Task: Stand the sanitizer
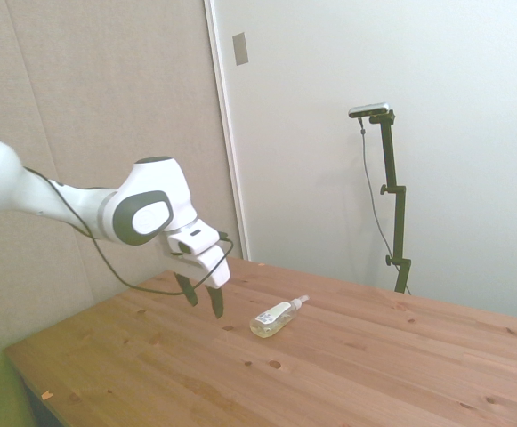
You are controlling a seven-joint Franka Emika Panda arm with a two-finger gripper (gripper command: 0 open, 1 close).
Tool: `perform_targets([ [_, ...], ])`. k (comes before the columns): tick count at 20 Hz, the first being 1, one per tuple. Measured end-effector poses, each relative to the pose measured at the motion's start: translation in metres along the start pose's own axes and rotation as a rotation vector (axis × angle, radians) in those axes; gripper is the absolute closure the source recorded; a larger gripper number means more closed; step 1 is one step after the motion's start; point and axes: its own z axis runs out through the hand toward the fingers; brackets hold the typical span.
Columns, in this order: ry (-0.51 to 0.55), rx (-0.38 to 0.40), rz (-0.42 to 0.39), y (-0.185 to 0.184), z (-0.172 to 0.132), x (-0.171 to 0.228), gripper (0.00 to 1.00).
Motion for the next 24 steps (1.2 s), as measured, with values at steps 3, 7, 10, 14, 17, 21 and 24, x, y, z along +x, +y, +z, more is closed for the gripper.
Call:
perform_targets([
  [3, 0.021, -0.006, 0.029, -0.02, 0.01, 0.04, 0.0],
  [7, 0.038, -0.009, 0.068, -0.037, 0.03, 0.086, 0.0],
  [10, 0.04, 0.003, 0.098, -0.05, 0.047, 0.114, 0.0],
  [14, 0.04, 0.007, 0.114, -0.07, 0.069, 0.14, 0.0],
  [17, 0.031, 0.006, 0.119, -0.085, 0.084, 0.151, 0.0],
  [21, 0.026, -0.008, 0.12, -0.1, 0.103, 0.162, 0.0],
  [24, 0.021, -0.016, 0.121, -0.108, 0.118, 0.166, 0.0],
])
